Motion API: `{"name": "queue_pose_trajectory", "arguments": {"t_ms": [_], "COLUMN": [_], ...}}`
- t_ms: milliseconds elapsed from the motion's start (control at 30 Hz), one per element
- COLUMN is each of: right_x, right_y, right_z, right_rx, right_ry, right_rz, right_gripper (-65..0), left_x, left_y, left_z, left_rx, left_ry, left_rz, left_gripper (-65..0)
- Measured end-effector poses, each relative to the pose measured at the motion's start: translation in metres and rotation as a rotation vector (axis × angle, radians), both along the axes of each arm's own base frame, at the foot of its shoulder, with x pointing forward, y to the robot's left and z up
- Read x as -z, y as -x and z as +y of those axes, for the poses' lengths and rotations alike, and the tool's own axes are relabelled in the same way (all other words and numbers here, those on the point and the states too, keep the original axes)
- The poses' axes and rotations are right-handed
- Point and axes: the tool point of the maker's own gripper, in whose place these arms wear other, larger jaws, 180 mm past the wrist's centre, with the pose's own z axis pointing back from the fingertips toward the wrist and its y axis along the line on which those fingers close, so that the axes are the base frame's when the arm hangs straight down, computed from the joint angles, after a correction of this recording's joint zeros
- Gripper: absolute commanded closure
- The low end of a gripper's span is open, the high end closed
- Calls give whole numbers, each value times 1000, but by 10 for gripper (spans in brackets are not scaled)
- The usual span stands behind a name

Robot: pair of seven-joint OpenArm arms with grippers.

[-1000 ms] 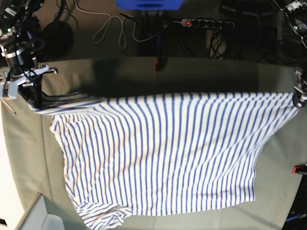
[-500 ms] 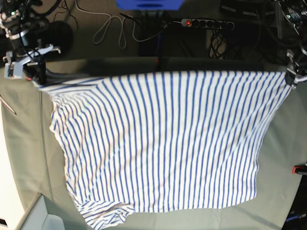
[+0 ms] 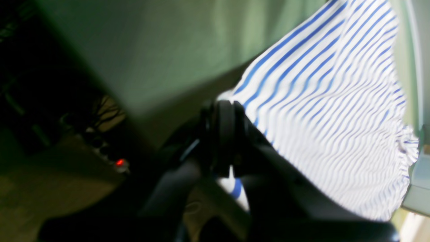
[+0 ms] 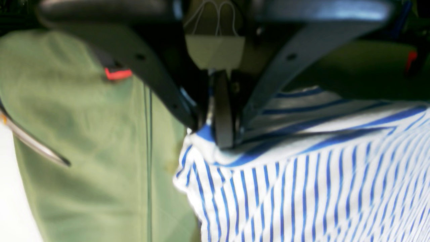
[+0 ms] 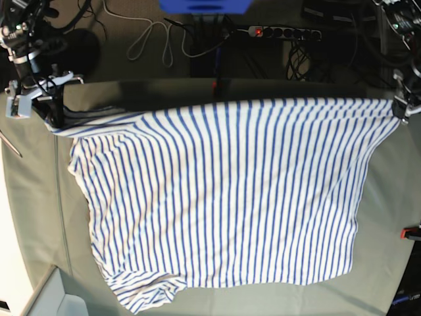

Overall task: Layout the t-shirt on the table in an organized manner, then fold the t-shirt properly
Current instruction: 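Lower the shirt flat onto the table, pulling it back with both grippers, then regrasp the shirt's collar edge with both grippers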

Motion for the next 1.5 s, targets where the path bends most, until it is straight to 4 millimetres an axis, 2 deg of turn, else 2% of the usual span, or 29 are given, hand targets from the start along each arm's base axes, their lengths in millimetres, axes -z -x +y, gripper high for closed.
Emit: {"name": "queue_pose_trajectory", "arguments": {"t_ms": [233,367,467,567,800,1033,1200,1333,1433,1500], "right_x": [4,10,11,3,3,32,40,56,56,56], "right_y": [-31,-48,-66,-86,-130,-165,-182,-186,-186,-186], "right_z": [-4,-4,3,11,32,34,39,41,41,41], "right_rx": [18,-4,-41,-75,-145,-169,-174,-183,-184,-184], "right_ry": [-45,-63,-70,-79,-122,-36,-44,-36,-35,-33], "right_rz": [-41,-44,-52,-88,-109,-5,-29,15,15,18], "right_gripper": [0,0,0,0,0,0,0,0,0,-35], "left_x": [-15,-31,-24,-16,-19,-23,-1,7,11,17], "left_y": [-27,-57,-73,-84,-115,-146,-152,-162,-166,-167], "left_z": [-1,-3,-9,-12,-1,1,-9,-13,-10,-11], "left_rx": [0,6,28,21,13,9,5,-9,-39,-9], "left_ry": [2,9,42,79,56,47,115,155,140,100], "left_rz": [-71,-149,-146,-143,-128,-121,-79,-80,-96,-62], "left_gripper": [-1,-1,-1,-1,-1,-1,-1,-5,-8,-43]}}
